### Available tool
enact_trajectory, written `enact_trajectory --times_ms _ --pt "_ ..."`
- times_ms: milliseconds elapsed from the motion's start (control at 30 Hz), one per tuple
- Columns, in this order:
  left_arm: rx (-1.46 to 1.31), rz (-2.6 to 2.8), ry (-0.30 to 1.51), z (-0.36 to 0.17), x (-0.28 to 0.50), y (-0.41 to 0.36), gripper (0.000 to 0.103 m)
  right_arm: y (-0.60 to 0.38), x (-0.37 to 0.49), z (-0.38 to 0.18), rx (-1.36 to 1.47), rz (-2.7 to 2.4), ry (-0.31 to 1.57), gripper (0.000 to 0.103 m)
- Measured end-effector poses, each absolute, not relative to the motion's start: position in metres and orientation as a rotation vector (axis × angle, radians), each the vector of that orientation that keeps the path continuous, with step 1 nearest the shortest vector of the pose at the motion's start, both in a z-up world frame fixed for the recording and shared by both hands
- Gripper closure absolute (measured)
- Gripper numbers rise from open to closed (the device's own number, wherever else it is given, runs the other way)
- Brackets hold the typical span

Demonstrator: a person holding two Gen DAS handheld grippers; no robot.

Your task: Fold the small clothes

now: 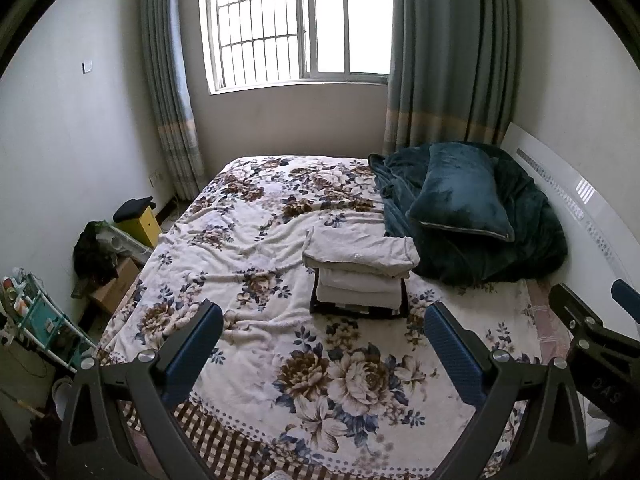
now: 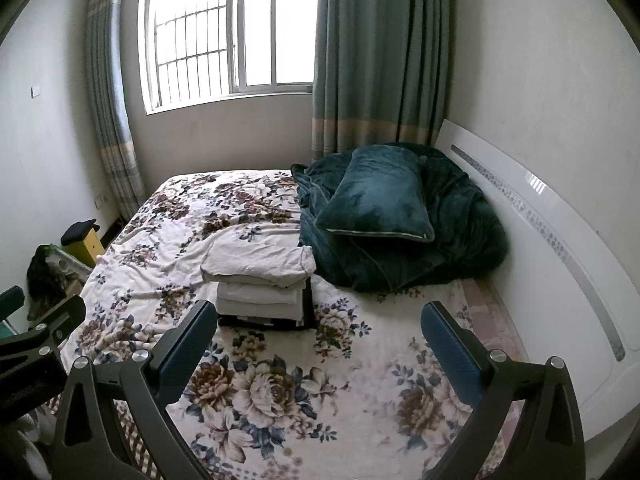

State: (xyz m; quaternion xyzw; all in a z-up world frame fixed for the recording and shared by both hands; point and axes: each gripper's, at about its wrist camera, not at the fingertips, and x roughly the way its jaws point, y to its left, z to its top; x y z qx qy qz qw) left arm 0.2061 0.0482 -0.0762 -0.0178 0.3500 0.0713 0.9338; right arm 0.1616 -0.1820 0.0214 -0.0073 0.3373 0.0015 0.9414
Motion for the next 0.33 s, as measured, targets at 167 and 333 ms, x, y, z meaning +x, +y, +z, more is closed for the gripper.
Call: enact_trajectory --times_ms 167,333 --pt "-0.040 0.146 0.724 -0.0729 0.2049 0.0479 0.000 -0.1818 0.1610 0.0204 -0.018 0.004 0.690 0.000" --pt "-0.043 0.153 0.717 -0.0689 0.2057 0.0474 0.000 -0.1820 0.1596 0.0198 -0.016 0.002 0.688 0.000"
